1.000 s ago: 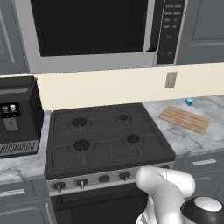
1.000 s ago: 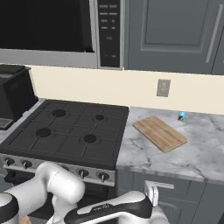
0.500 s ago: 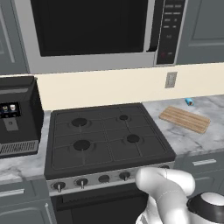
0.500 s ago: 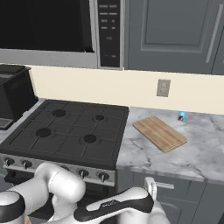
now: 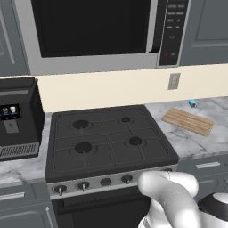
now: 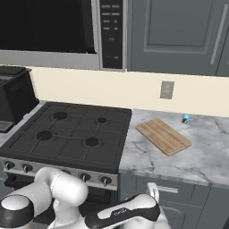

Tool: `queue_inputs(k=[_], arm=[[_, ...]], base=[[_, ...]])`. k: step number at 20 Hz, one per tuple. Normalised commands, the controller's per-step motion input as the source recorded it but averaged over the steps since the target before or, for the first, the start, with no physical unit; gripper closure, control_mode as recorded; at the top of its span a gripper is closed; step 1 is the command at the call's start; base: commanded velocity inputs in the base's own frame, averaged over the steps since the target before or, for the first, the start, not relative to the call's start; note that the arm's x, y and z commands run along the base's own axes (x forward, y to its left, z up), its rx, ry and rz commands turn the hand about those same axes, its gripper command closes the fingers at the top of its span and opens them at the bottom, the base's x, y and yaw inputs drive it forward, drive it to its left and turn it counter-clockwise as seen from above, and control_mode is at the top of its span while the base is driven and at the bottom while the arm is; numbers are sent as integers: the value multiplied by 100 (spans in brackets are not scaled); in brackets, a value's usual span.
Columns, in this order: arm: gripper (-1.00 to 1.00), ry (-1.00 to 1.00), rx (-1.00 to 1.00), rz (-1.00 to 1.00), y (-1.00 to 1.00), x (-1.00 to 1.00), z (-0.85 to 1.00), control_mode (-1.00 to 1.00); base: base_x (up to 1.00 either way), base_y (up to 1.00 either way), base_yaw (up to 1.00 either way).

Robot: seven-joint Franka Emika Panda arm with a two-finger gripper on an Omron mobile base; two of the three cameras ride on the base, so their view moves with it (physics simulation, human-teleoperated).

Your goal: Open the drawer on the right and place the cutting tools on the cutting board.

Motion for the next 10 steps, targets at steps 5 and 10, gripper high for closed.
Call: queue_inputs(k=[5,10], arm=[[-100,-20,0,5,-2,3,-26,-100],[-100,-21,0,5,-7,10,-24,-100]], base=[[0,0,0],[0,0,0]])
